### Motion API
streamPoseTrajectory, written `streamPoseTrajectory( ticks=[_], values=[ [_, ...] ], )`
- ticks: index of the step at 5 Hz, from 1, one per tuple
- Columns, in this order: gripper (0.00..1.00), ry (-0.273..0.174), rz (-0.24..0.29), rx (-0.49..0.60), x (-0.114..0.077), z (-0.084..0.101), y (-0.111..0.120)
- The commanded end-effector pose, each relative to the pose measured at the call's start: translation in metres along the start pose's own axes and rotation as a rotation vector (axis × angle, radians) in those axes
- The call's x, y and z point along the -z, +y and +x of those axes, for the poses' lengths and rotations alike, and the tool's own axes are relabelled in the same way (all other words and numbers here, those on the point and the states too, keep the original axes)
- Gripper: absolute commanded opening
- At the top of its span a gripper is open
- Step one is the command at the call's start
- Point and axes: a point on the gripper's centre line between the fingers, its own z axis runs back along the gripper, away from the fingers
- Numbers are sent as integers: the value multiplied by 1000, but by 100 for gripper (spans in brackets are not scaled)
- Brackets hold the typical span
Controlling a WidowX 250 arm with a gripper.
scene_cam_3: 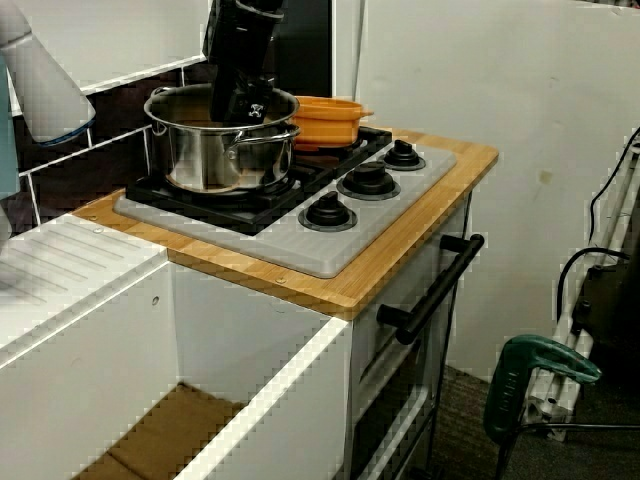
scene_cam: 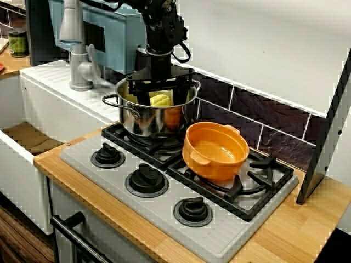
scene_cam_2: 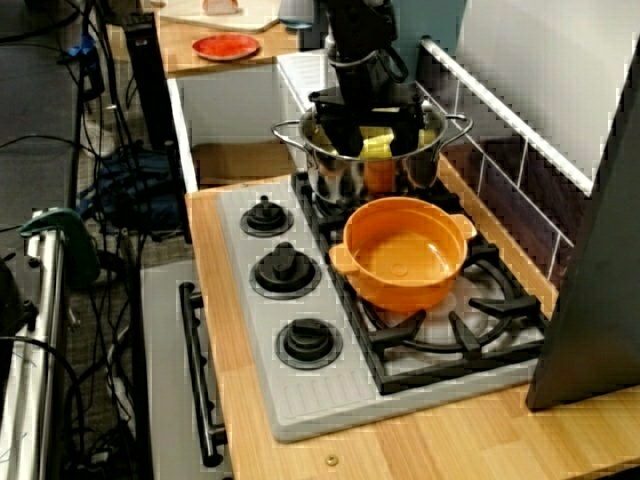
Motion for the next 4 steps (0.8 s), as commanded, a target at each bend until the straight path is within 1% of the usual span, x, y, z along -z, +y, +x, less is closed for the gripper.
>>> streamPoseTrajectory(
  ticks=[1,3,4],
  values=[
    [100,-18,-5,-1,0,0,0],
    [100,-4,-3,-1,0,5,-1],
    [0,0,-7,6,-2,6,-1]
  ],
)
